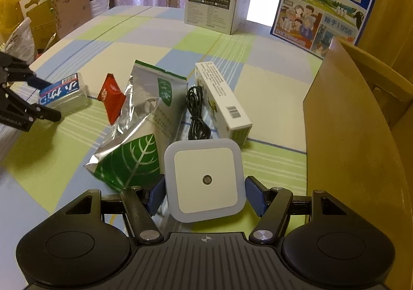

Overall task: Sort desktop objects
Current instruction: 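Grasp the white square night light with the right tool while the left tool grasps the blue toothpick box, then carry the night light with the right tool while the left tool carries the toothpick box to the cardboard box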

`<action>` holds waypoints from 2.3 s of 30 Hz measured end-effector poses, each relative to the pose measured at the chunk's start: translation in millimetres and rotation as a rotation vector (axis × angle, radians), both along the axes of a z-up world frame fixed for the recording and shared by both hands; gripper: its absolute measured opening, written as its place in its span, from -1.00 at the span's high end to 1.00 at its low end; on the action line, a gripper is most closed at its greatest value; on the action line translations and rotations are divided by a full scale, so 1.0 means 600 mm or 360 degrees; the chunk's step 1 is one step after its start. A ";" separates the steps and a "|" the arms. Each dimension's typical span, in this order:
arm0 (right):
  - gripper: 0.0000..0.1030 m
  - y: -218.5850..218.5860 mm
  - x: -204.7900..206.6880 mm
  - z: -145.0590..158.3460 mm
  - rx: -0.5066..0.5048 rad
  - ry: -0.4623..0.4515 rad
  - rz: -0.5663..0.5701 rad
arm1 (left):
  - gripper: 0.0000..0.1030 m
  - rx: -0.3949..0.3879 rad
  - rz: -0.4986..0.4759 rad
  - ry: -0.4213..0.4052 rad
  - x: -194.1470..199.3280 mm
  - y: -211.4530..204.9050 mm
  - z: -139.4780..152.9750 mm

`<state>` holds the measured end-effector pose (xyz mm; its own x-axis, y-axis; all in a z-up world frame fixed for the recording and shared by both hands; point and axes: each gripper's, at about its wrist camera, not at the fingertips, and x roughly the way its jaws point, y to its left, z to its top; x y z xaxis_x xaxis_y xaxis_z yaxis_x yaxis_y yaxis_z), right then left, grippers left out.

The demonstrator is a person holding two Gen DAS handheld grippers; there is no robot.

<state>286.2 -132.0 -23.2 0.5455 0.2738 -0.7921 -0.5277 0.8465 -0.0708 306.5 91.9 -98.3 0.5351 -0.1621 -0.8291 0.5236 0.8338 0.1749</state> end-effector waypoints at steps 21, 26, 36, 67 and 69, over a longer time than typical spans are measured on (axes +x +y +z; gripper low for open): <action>-0.24 -0.032 -0.093 -0.005 0.0058 0.0149 -0.0043 | -0.21 -0.0261 0.0232 0.0082 -0.202 -0.089 0.015; -0.26 -0.029 -0.088 -0.013 0.0043 0.0169 -0.0035 | -0.31 -0.0273 0.0276 0.0052 -0.190 -0.096 0.015; -0.23 -0.018 -0.081 -0.021 0.0021 0.0143 -0.0007 | -0.24 -0.0300 0.0306 0.0073 -0.174 -0.103 0.011; -0.22 -0.092 -0.214 0.150 0.0264 -0.0090 -0.0107 | 0.01 -0.0429 0.0373 -0.0086 -0.322 -0.179 0.166; -0.22 -0.108 -0.227 0.165 0.0270 -0.0105 -0.0119 | 0.01 -0.0447 0.0374 -0.0097 -0.336 -0.186 0.177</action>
<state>150.3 -197.1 75.7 0.6187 0.3571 -0.6998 -0.4618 0.8859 0.0438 104.9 -19.8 7.9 0.6317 -0.2455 -0.7353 0.3077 0.9500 -0.0529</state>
